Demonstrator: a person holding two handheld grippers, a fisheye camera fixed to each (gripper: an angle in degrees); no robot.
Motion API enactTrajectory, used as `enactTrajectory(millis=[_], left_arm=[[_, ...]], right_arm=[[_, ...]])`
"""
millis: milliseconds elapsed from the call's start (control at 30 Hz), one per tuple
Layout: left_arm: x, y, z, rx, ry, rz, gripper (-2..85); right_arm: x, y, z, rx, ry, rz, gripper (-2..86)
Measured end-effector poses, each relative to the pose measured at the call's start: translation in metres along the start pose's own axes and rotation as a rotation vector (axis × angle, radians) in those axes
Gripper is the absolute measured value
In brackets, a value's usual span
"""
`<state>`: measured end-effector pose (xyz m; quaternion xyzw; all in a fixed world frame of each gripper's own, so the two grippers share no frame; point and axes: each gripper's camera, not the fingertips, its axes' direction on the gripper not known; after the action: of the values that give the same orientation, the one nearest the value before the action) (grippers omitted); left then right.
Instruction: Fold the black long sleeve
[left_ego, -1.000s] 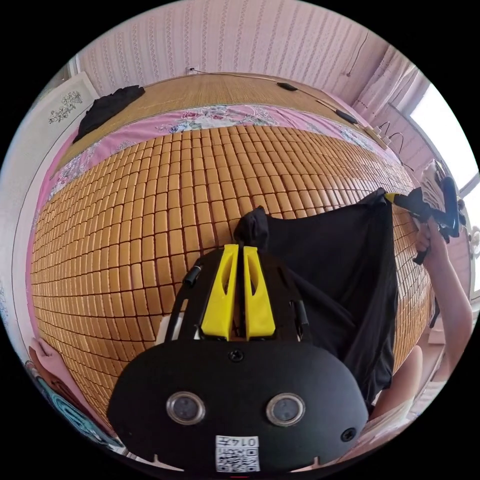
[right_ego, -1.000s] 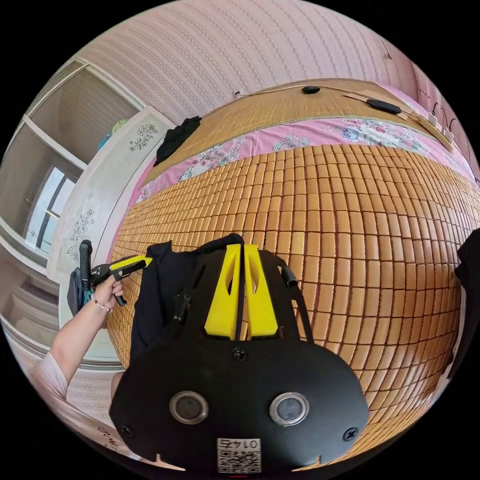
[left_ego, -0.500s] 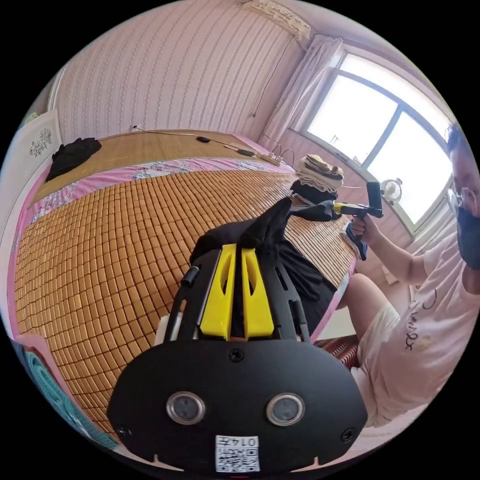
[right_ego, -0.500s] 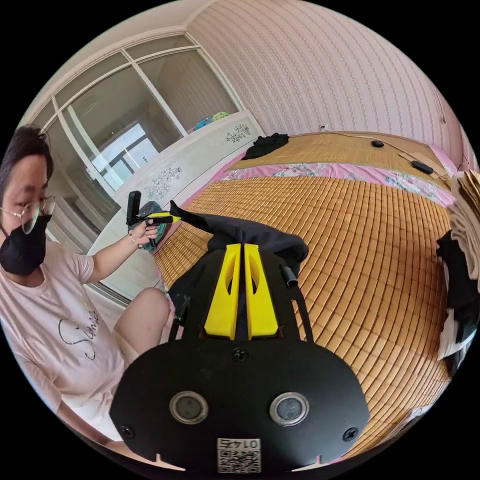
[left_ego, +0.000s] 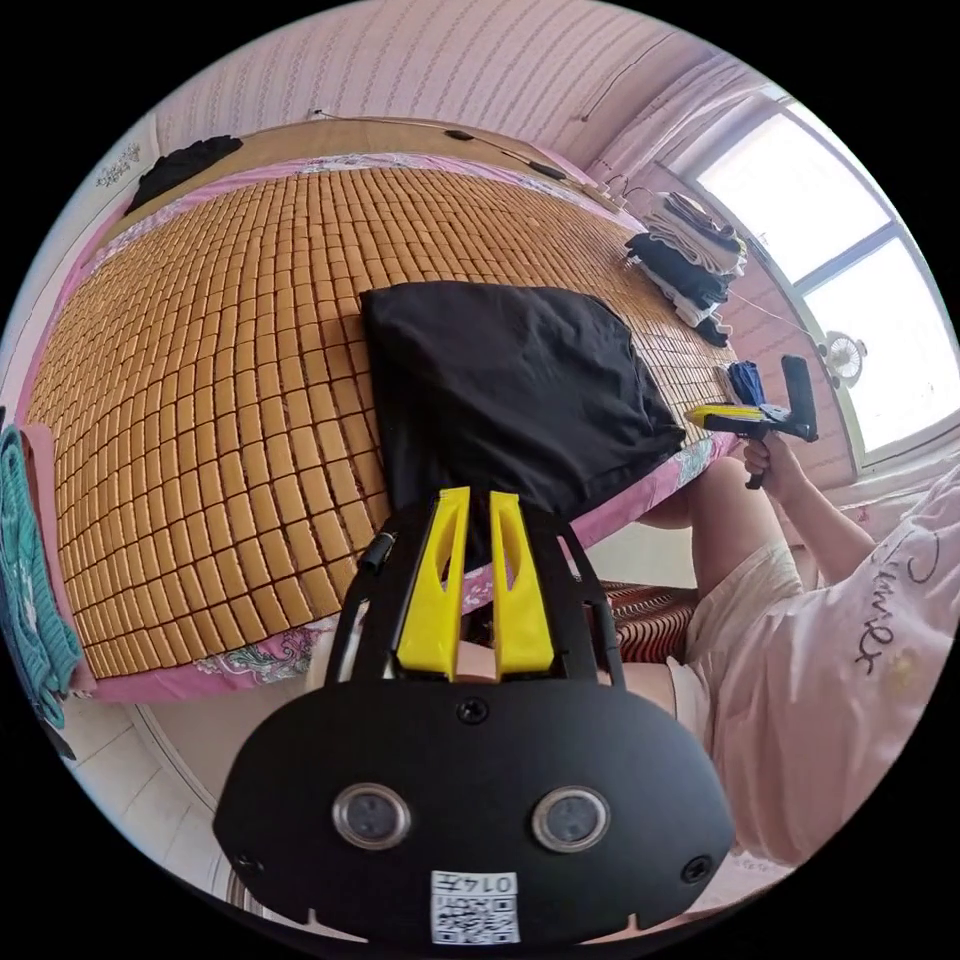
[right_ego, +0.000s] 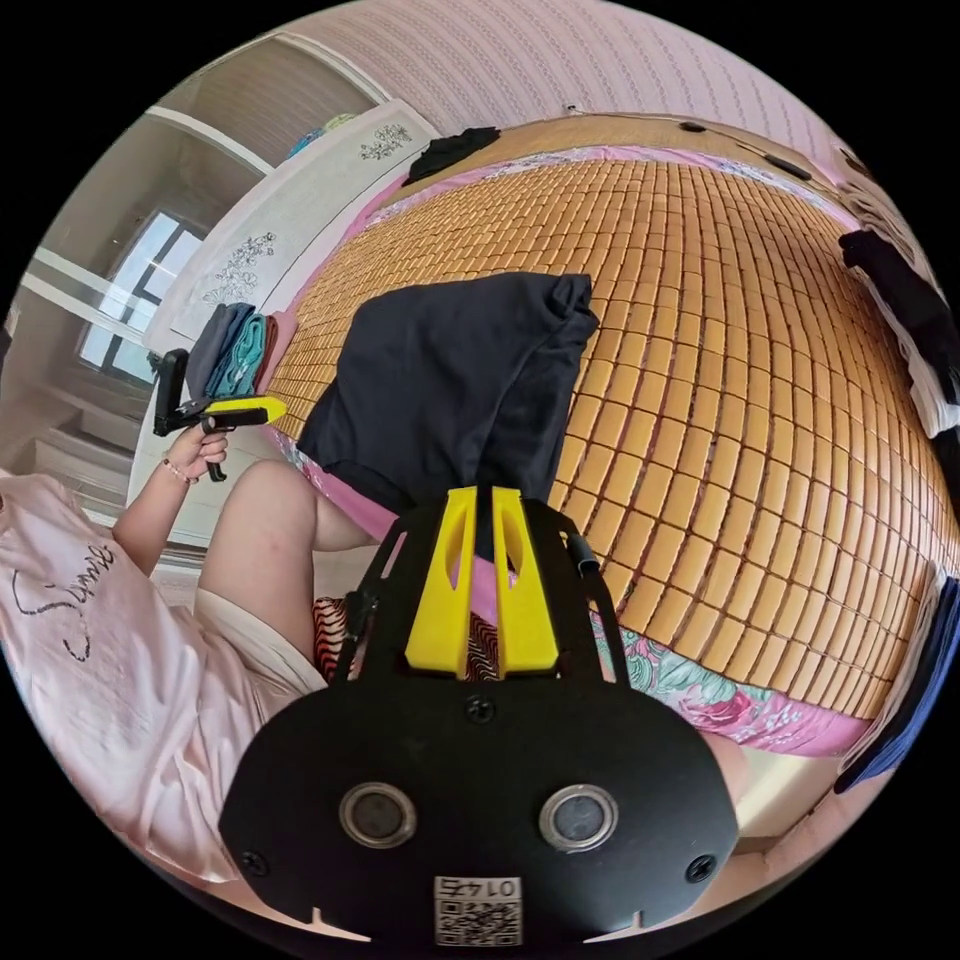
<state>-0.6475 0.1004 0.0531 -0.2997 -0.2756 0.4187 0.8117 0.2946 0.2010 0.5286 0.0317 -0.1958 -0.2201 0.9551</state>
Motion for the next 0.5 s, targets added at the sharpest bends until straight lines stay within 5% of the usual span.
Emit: enactTrajectory(millis=[200,333,500], left_arm=[[0.044,-0.031,0.071,-0.212,-0.042,0.003,7.0],[0.08,-0.029,0.05,-0.171,-0.264,0.135,1.5],[0.072,-0.016,0.027,-0.183,-0.162,0.039,-0.2]], right_arm=[[-0.033,-0.022,0.034,-0.066,0.083,-0.047,6.0],[-0.062,-0.031,0.042,-0.08,0.132,-0.127,2.0],[-0.09,-0.043,0.069,-0.217,0.196,-0.215,0.0]])
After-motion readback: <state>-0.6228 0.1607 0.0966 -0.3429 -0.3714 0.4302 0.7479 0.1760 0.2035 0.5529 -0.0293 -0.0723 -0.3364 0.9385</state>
